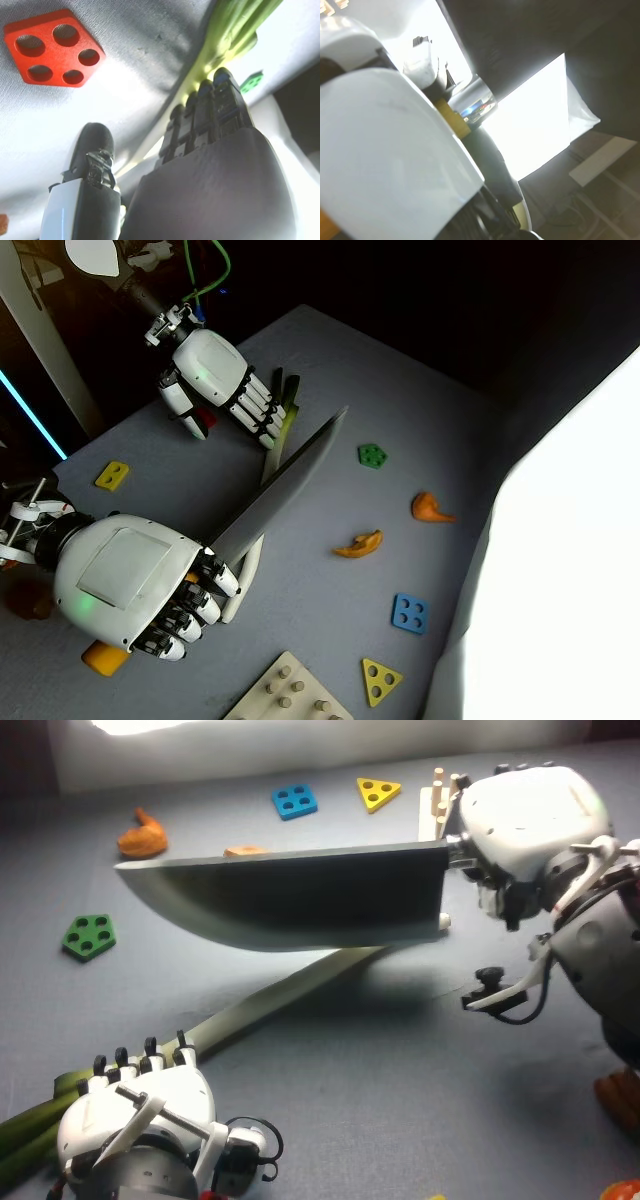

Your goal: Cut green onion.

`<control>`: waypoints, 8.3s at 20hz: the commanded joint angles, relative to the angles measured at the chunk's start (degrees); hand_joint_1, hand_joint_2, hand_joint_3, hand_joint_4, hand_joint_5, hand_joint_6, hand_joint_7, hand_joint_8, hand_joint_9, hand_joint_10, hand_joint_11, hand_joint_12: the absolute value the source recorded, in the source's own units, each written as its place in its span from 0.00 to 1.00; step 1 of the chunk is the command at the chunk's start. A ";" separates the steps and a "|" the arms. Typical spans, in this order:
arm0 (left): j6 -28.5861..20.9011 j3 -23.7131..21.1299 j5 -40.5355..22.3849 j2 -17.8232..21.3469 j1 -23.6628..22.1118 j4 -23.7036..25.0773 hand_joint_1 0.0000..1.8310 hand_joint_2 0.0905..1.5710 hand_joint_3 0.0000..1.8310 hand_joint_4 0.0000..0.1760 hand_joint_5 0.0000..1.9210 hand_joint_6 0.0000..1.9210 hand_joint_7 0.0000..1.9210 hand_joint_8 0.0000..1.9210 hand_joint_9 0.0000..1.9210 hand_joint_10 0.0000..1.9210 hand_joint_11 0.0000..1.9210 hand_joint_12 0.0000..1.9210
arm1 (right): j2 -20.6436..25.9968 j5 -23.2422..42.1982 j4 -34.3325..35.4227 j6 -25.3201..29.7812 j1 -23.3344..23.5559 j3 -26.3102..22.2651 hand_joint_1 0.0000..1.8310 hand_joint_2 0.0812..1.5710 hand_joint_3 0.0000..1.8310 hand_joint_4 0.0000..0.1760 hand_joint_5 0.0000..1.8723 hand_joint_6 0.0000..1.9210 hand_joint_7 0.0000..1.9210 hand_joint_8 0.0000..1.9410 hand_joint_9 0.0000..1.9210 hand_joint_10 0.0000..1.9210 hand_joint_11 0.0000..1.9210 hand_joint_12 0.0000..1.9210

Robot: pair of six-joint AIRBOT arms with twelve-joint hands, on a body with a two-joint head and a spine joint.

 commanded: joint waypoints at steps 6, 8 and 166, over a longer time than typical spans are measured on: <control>0.27 -0.04 1.42 0.13 0.25 1.18 0.20 0.87 0.00 0.00 0.00 0.00 0.04 0.01 0.03 0.01 0.00 0.00 | 2.61 4.11 -3.14 -2.41 -0.42 0.21 0.88 0.53 0.39 1.00 0.74 1.00 0.80 1.00 0.86 1.00 0.88 1.00; 0.27 -0.11 1.42 0.13 0.24 1.18 0.22 0.86 0.00 0.00 0.00 0.00 0.04 0.00 0.02 0.00 0.00 0.00 | 3.63 3.76 -3.22 -2.89 -0.60 0.05 0.89 0.52 0.39 1.00 0.75 1.00 0.81 1.00 0.87 1.00 0.89 1.00; 27.76 2.66 -36.34 20.25 -15.73 12.57 0.30 0.87 0.00 0.04 0.01 0.00 0.01 0.00 0.01 0.00 0.00 0.00 | -0.53 -21.99 -37.12 45.22 3.00 42.01 0.50 0.50 0.00 0.46 0.00 0.00 0.00 0.00 0.00 0.00 0.00 0.00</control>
